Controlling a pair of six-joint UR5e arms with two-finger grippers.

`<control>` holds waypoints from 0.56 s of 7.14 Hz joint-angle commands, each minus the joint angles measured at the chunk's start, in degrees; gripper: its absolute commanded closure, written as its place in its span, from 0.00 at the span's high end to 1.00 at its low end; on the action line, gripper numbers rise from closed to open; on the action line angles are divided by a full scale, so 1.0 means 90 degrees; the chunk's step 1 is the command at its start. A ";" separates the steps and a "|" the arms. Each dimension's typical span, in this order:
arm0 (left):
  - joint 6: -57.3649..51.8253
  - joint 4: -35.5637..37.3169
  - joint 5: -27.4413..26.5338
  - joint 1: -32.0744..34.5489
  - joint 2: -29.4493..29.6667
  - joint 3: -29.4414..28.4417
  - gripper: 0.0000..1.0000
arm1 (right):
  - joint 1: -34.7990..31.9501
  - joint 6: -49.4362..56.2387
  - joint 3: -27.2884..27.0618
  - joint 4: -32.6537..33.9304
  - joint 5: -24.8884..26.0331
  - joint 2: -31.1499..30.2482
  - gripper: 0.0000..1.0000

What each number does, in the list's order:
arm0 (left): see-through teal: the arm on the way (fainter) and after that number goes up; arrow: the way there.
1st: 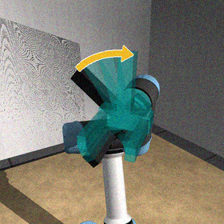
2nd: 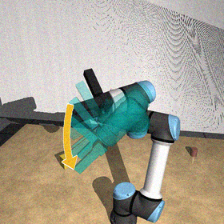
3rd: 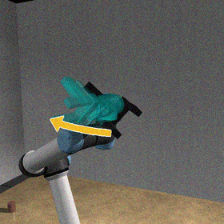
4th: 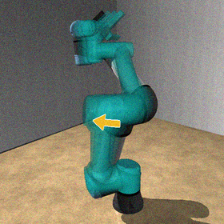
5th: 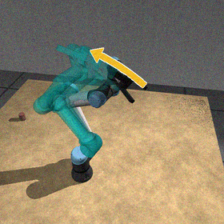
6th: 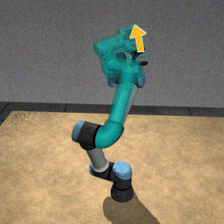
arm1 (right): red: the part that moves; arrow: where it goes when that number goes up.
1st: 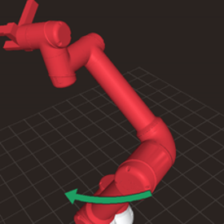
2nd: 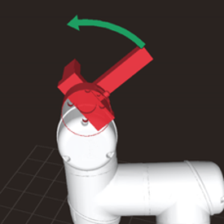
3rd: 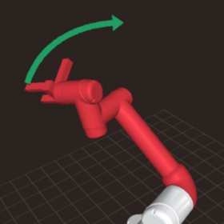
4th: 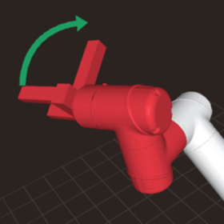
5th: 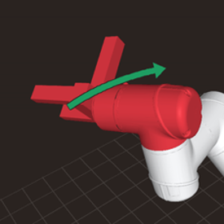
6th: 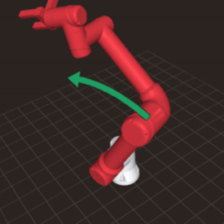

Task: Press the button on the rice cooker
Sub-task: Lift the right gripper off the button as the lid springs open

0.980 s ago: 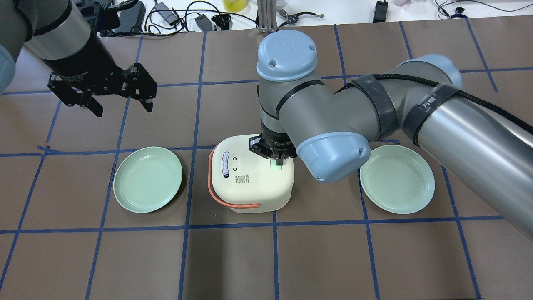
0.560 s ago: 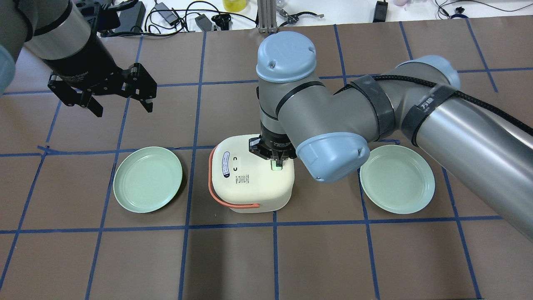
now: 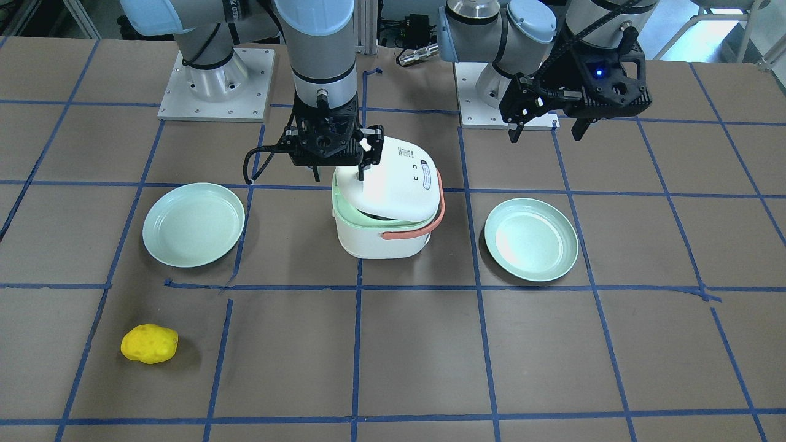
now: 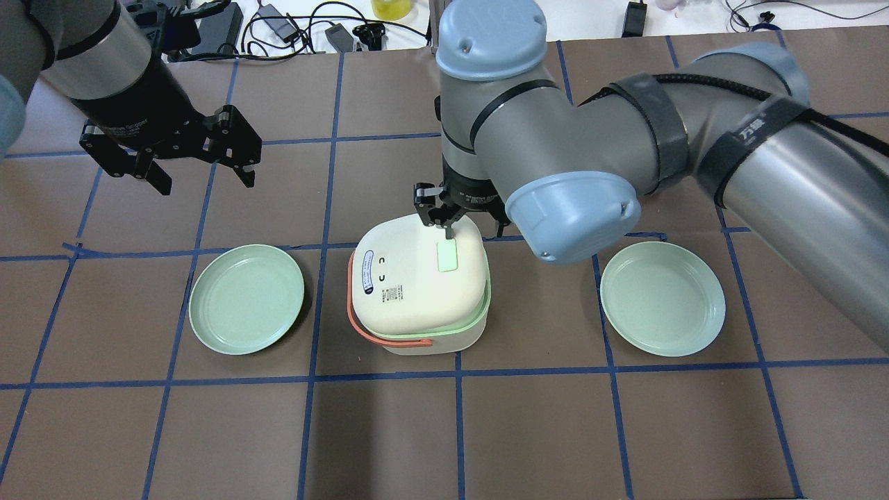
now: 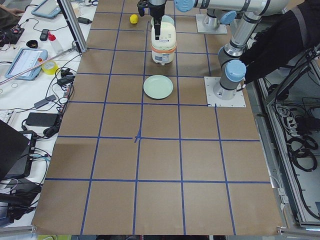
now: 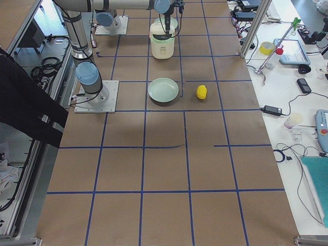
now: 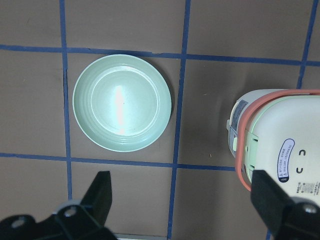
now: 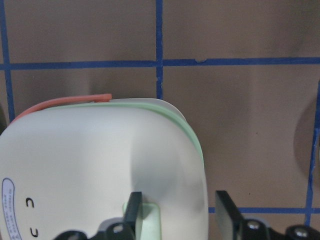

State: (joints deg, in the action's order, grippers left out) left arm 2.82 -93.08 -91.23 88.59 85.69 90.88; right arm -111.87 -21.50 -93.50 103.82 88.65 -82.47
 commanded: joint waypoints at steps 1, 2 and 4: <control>0.0009 0.0000 0.0000 0.0000 0.0000 0.0000 1.00 | 0.0416 0.0434 0.0456 -0.0487 0.0082 -0.0075 1.00; 0.0000 0.0000 0.0000 0.0000 0.0000 0.0000 1.00 | 0.0640 0.1316 0.0622 -0.0558 0.0227 -0.0104 1.00; 0.0000 0.0000 0.0000 0.0000 0.0000 0.0000 1.00 | 0.1245 0.1529 0.0964 -0.0907 0.0180 -0.0231 1.00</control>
State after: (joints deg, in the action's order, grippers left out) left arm 2.82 -93.08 -91.23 88.59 85.69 90.88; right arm -104.14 -9.89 -86.83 98.04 90.43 -83.84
